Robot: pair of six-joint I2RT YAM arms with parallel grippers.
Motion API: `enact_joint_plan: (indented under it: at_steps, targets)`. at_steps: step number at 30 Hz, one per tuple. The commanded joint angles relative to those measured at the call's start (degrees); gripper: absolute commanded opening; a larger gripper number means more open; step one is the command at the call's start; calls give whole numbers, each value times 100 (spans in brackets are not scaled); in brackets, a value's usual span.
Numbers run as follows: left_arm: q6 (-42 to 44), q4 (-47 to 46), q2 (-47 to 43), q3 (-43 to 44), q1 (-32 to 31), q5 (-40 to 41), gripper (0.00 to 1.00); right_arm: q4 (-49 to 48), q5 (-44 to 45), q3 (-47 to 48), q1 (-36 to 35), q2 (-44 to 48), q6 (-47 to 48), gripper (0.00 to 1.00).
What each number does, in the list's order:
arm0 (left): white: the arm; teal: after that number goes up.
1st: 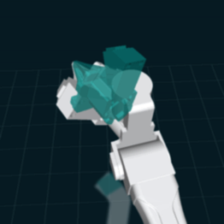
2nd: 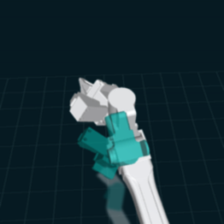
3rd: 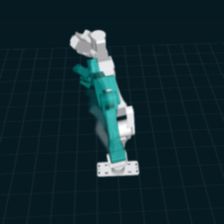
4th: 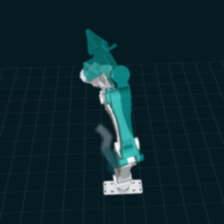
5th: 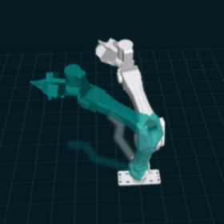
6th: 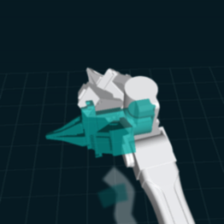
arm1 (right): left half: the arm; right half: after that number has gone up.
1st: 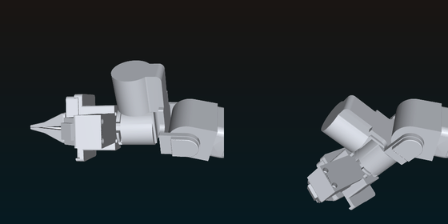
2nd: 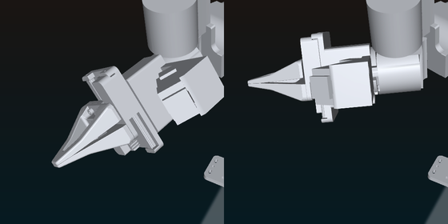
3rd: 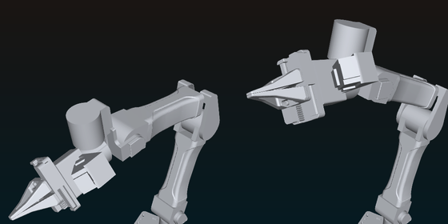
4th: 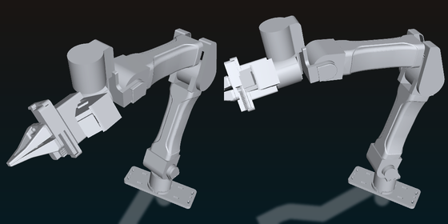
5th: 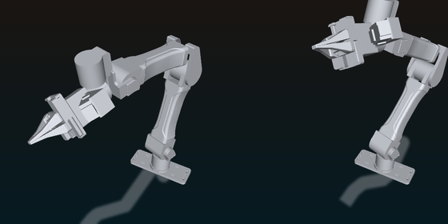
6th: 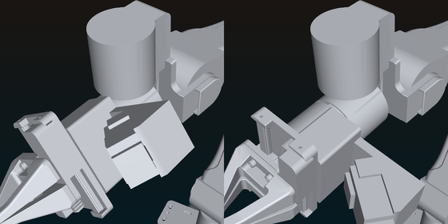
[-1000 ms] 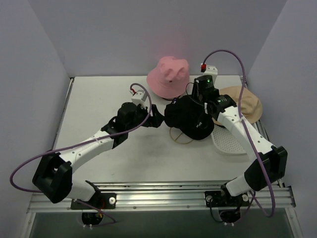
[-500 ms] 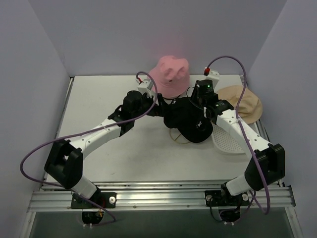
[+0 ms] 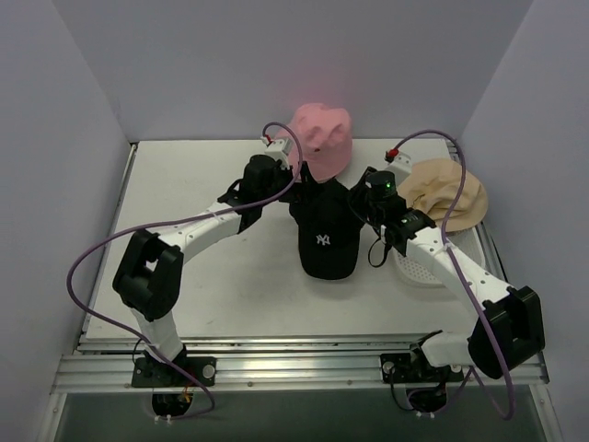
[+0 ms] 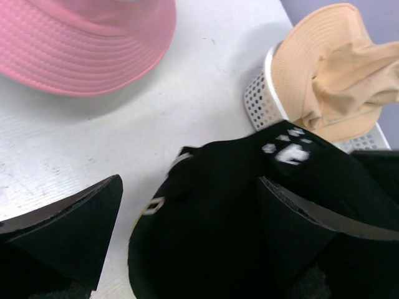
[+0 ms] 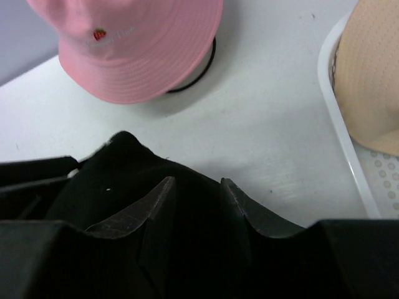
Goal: Stack the hats
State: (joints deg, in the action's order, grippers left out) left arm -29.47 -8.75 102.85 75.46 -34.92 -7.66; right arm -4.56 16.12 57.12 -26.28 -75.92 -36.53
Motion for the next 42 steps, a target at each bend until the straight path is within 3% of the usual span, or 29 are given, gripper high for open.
enact_joint_plan:
  at_steps: [1, 12, 21, 29, 32, 37, 42]
  targets:
    - [91, 41, 43, 179, 151, 81, 97, 790, 5, -324, -175, 260, -125, 31]
    - [407, 636, -1397, -49, 213, 300, 94, 816, 155, -579, -219, 753, 111, 31]
    - [161, 1209, -2286, -549, 205, 46, 94, 140, -12, -1001, -202, 579, 278, 31]
    - [135, 1271, -2313, -849, 231, -95, 94, -98, -39, -1028, -193, 236, 357, 31]
    - [152, 1245, -2103, -779, 318, -262, 100, -89, -21, -966, -184, 183, 401, 31]
    - [144, 1630, -1514, -306, 503, -447, 87, -124, -39, -975, -184, 148, 401, 31]
    - [258, 1747, -1197, -93, 547, -306, 87, -89, -39, -887, -193, 16, 428, 31]
